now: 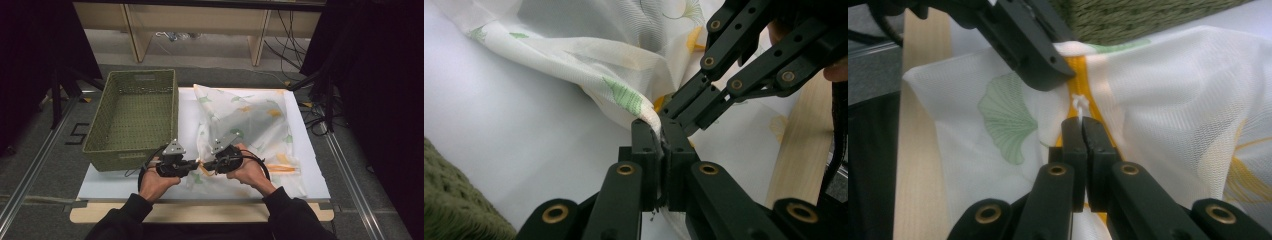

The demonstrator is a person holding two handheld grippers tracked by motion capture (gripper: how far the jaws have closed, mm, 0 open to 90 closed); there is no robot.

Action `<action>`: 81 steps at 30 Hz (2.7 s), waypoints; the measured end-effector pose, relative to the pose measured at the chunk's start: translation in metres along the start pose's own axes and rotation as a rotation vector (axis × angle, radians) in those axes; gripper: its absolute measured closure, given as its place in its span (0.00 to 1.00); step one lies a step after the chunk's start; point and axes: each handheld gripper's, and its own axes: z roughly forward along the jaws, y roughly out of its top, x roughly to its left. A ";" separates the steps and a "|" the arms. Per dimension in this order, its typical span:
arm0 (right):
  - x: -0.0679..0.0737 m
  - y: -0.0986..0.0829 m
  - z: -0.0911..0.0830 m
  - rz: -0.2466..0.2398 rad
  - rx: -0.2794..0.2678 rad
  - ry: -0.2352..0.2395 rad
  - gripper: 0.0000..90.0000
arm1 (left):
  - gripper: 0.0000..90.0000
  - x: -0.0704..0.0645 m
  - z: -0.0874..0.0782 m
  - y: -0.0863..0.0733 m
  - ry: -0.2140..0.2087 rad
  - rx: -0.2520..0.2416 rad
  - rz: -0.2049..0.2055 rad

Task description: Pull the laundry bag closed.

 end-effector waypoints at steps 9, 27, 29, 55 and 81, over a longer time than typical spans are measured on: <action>0.000 -0.002 -0.001 0.021 0.020 -0.008 1.00 | 0.96 0.004 -0.007 -0.001 -0.001 -0.008 -0.002; 0.001 0.000 0.007 0.040 -0.005 0.013 0.99 | 0.96 0.000 -0.002 0.001 -0.035 -0.004 -0.004; 0.001 0.001 0.007 0.071 0.000 0.021 1.00 | 0.96 -0.001 -0.001 0.001 -0.036 -0.005 0.006; -0.007 -0.010 -0.002 0.097 0.038 -0.099 1.00 | 0.96 0.003 -0.010 0.000 -0.020 -0.007 0.017; -0.017 -0.050 -0.021 0.149 0.135 -0.173 1.00 | 0.96 0.004 -0.013 -0.001 -0.016 -0.008 0.002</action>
